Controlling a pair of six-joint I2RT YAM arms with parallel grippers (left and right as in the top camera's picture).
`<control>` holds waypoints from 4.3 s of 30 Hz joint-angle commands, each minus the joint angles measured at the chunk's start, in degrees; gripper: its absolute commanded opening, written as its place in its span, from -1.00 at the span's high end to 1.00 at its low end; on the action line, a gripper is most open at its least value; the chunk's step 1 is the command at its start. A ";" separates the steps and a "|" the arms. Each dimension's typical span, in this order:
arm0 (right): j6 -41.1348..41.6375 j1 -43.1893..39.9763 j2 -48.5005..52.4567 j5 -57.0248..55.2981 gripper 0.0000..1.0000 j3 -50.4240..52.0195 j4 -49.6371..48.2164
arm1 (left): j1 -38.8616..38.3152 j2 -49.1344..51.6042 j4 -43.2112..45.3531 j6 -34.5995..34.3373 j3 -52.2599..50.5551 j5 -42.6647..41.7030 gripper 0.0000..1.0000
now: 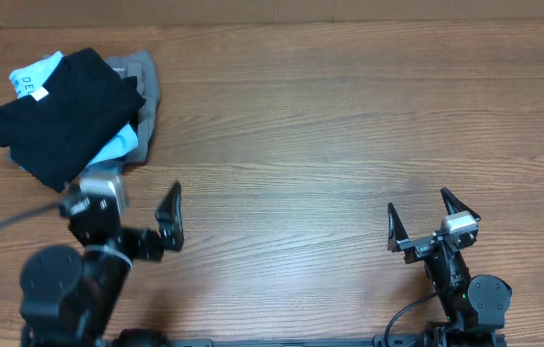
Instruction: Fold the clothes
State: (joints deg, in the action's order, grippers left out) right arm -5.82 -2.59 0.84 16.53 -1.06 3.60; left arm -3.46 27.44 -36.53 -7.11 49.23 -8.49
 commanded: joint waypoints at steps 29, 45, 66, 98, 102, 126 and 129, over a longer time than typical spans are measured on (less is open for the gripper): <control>0.00 -0.11 -0.50 0.04 -1.00 0.61 -0.39 | 1.09 -27.17 32.94 3.32 -48.96 0.09 -0.99; -0.02 -0.11 -0.50 0.04 -1.00 0.59 -0.39 | 1.09 -27.17 32.94 3.32 -48.96 0.09 -1.00; -0.02 -0.11 -0.50 0.04 -1.00 0.61 -0.37 | 1.09 -27.17 32.94 3.30 -48.96 0.07 -1.00; 0.00 -0.11 -0.50 0.04 -1.00 0.61 -0.37 | 1.09 -27.17 32.94 3.32 -48.96 0.07 -1.00; 0.00 -0.11 -0.50 0.04 -1.00 0.59 -0.39 | 1.09 -27.17 32.94 3.30 -48.96 0.07 -0.99; 0.00 -0.11 -0.50 0.04 -1.00 0.59 -0.39 | 1.09 -27.17 32.94 3.32 -48.96 0.09 -1.00; -0.02 -0.11 -0.50 0.04 -1.00 0.59 -0.37 | 1.09 -27.17 32.94 3.32 -48.96 0.07 -1.00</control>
State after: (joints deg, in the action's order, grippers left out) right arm -5.82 -2.59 0.84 16.53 -1.06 3.55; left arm -2.83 0.86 -3.53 -5.30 0.51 -8.80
